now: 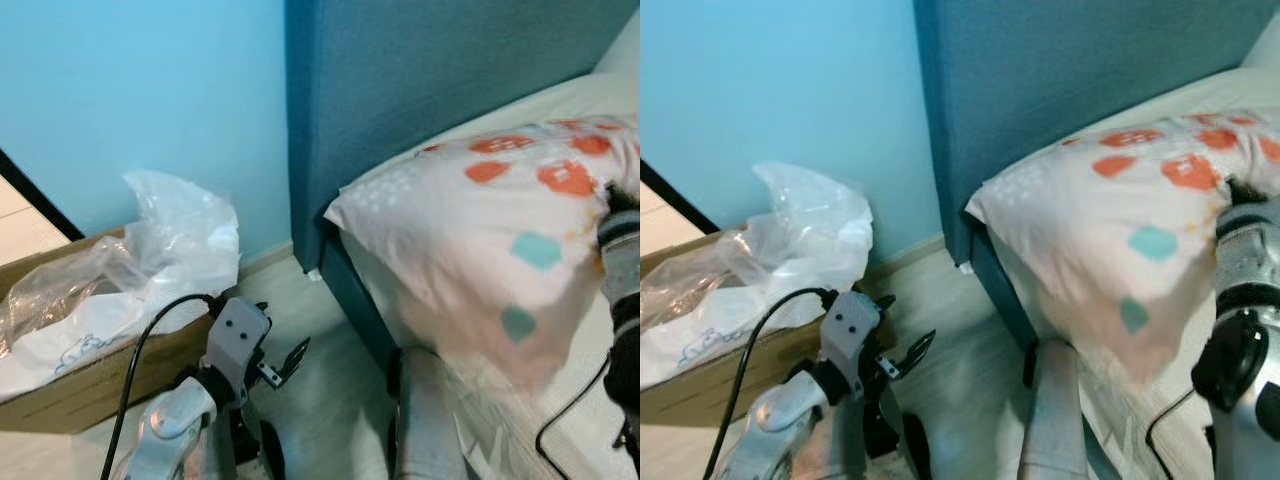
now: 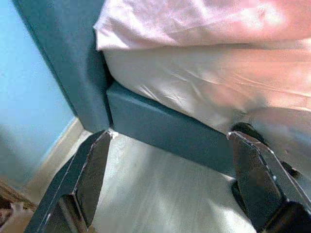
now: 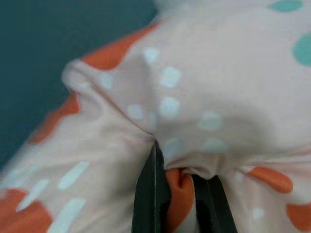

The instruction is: Clean up the room

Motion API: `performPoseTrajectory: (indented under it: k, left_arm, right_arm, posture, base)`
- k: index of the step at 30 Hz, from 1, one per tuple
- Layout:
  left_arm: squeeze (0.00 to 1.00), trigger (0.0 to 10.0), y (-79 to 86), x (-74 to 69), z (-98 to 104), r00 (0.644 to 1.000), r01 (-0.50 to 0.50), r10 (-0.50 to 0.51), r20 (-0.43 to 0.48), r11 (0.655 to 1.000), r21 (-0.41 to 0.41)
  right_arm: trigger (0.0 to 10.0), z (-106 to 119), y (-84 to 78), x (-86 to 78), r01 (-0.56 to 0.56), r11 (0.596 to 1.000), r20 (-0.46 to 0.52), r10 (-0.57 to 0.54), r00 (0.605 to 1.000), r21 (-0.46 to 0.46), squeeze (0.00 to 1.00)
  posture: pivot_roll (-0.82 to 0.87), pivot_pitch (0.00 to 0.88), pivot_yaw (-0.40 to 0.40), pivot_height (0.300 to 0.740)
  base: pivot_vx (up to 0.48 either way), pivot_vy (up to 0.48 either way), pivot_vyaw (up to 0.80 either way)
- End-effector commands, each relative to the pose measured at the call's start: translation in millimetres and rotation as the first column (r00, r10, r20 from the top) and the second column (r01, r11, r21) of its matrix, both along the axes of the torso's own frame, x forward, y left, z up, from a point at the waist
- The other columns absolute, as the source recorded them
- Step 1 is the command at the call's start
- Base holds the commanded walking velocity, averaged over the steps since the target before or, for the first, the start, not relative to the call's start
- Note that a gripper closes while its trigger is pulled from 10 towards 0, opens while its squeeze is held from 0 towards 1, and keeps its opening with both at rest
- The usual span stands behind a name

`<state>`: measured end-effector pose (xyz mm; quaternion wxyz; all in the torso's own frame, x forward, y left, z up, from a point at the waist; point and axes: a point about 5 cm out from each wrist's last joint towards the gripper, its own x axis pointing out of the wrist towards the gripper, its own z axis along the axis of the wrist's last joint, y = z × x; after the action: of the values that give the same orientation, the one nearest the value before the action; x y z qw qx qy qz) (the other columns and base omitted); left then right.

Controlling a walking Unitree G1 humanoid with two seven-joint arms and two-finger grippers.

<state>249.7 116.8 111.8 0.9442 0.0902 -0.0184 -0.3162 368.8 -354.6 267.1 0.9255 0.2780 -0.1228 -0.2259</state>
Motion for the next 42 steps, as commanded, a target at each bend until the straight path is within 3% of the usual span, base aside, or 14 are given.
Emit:
performPoseTrajectory:
  k: [1,2,5,10,17,23,26,31,32,33,35,36,38,42]
  left_arm:
    - [0.00,10.0,-3.0,-1.2,-6,1.000,0.001,-0.001,-0.018,1.000,0.001]
    - [0.00,10.0,-4.0,1.7,-5,1.000,-0.004,0.004,-0.009,1.000,-0.002]
    - [0.00,10.0,-4.8,4.0,-4,1.000,-0.008,0.008,-0.002,1.000,-0.004]
    - [0.00,10.0,-5.2,5.4,-3,1.000,-0.010,0.010,0.003,1.000,-0.006]
    - [0.00,10.0,-3.6,10.0,-1,1.000,-0.022,0.022,0.022,1.000,-0.006]
    - [0.00,10.0,-3.6,10.6,-2,0.999,-0.024,0.024,0.023,1.000,-0.006]
    - [0.00,10.0,-4.9,11.0,-2,0.999,-0.025,0.025,0.022,1.000,-0.010]
    - [0.00,10.0,-9.6,9.9,-5,1.000,-0.017,0.018,0.017,1.000,-0.023]
    - [0.00,10.0,-11.7,8.5,-5,1.000,-0.010,0.010,0.012,1.000,-0.030]
    - [0.00,10.0,-11.7,8.5,-5,1.000,-0.010,0.010,0.012,1.000,-0.030]
    - [0.00,10.0,-13.6,5.5,-8,1.000,-0.003,0.002,-0.002,0.999,-0.039]
    - [0.00,10.0,-13.6,5.5,-8,1.000,-0.003,0.002,-0.002,0.999,-0.039]
    - [0.00,10.0,-16.5,1.9,-11,1.000,0.012,-0.013,-0.014,0.999,-0.035]
    - [0.00,10.0,-18.4,-0.1,-13,1.000,0.025,-0.025,-0.017,0.999,-0.025]
  right_arm:
    - [0.0,32,2.5,2.1,-0.029,0.998,0.090,0.034,0.995,-0.065,0.00]
    - [0.0,58,13.3,7.3,-0.066,0.994,0.159,0.080,0.984,-0.091,0.00]
    - [0.0,83,25.6,11.1,-0.106,0.988,0.232,0.131,0.964,-0.114,0.00]
    - [0.0,103,35.2,12.5,-0.135,0.982,0.292,0.168,0.941,-0.129,0.00]
    - [0.0,180,50.5,-4.0,-0.127,0.972,0.505,0.212,0.837,-0.199,0.00]
    - [0.0,185,50.9,-6.1,-0.126,0.964,0.510,0.233,0.828,-0.235,0.00]
    - [0.0,172,52.9,-0.4,-0.139,0.949,0.459,0.261,0.849,-0.282,0.00]
    - [0.0,115,45.7,11.7,-0.151,0.922,0.286,0.262,0.922,-0.358,0.00]
    - [0.0,80,36.2,12.7,-0.140,0.914,0.182,0.223,0.958,-0.381,0.00]
    - [0.0,80,36.2,12.7,-0.140,0.914,0.182,0.223,0.958,-0.381,0.00]
    - [0.0,38,21.9,7.7,-0.106,0.910,0.069,0.146,0.987,-0.400,0.00]
    - [0.0,38,21.9,7.7,-0.106,0.910,0.069,0.146,0.987,-0.400,0.00]
    - [0.0,-7,7.3,-2.7,-0.061,0.931,-0.024,0.056,0.998,-0.361,0.00]
    - [0.0,-33,-0.8,-11.1,-0.022,0.951,-0.071,0.000,0.997,-0.309,0.00]
  posture:
    - [0.11,0.259,-0.045,0.431]
    - [0.11,0.250,-0.053,0.431]
    - [0.12,0.244,-0.056,0.431]
    - [0.12,0.237,-0.056,0.431]
    - [0.13,0.227,-0.057,0.431]
    - [0.12,0.230,-0.055,0.431]
    - [0.12,0.231,-0.053,0.431]
    - [0.11,0.233,-0.035,0.431]
    - [0.11,0.240,-0.026,0.431]
    - [0.11,0.240,-0.026,0.431]
    - [0.11,0.251,-0.021,0.431]
    - [0.11,0.251,-0.021,0.431]
    - [0.12,0.260,-0.012,0.431]
    - [0.12,0.260,-0.012,0.431]
  base:
    - [0.000,0.000,0.00]
    - [0.000,0.000,0.00]
    - [0.000,0.000,0.00]
    - [0.000,0.000,0.00]
    - [0.000,0.000,0.00]
    - [0.000,0.000,0.00]
    - [0.000,0.000,0.00]
    - [0.000,0.000,0.00]
    - [0.000,0.000,0.00]
    - [0.000,0.000,0.00]
    - [0.000,0.000,0.00]
    - [0.000,0.000,0.00]
    - [0.000,0.000,0.00]
    - [0.000,0.000,0.00]
